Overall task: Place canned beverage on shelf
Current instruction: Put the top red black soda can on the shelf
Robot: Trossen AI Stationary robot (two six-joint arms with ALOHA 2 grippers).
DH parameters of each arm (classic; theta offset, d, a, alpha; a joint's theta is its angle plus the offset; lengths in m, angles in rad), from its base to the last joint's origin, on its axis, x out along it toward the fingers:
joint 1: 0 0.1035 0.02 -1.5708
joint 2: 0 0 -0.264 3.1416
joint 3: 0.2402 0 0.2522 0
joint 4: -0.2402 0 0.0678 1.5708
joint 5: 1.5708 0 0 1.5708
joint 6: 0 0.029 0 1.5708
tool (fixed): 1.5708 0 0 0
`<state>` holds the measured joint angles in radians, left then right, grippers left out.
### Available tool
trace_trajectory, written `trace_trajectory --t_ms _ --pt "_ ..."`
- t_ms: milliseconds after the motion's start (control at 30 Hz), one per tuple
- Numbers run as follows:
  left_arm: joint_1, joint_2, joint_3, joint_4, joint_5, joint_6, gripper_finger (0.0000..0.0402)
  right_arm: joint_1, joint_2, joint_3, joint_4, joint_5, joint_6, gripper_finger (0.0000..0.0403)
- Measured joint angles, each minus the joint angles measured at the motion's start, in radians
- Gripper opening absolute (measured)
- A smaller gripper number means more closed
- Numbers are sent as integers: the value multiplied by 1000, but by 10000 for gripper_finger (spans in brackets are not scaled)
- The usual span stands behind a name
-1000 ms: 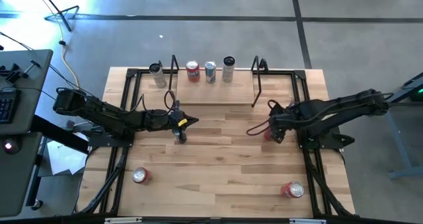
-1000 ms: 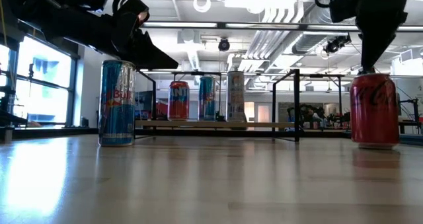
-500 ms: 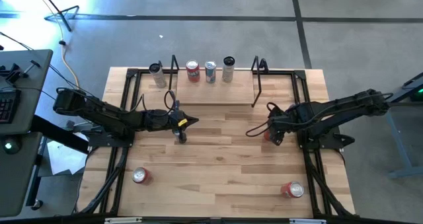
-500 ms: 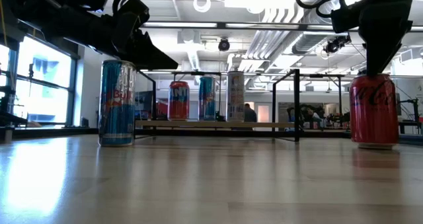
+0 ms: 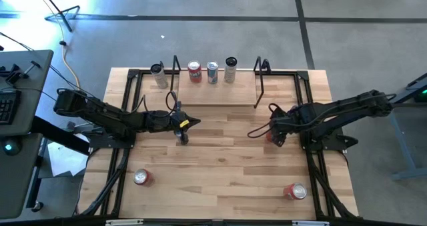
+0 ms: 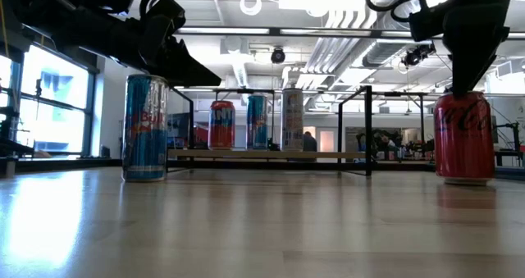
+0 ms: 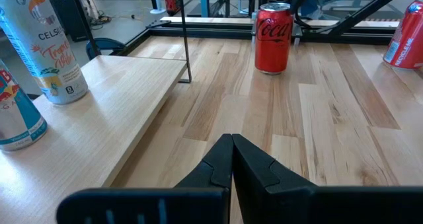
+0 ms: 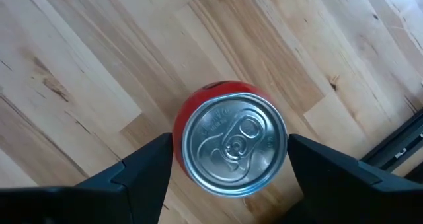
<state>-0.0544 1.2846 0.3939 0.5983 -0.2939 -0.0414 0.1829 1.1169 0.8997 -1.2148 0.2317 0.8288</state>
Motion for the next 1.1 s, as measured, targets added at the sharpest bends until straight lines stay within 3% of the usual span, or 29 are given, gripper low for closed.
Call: trace_trajectory --t_ms 467,767,1100 --pt "0 0 0 -2 0 0 0 0 73 3 34 11 -44 286" --pt "0 0 0 -2 0 -1 0 -41 73 4 37 -8 -80 240" --pt "0 0 0 -3 0 0 0 -44 76 113 79 -18 -169 234"
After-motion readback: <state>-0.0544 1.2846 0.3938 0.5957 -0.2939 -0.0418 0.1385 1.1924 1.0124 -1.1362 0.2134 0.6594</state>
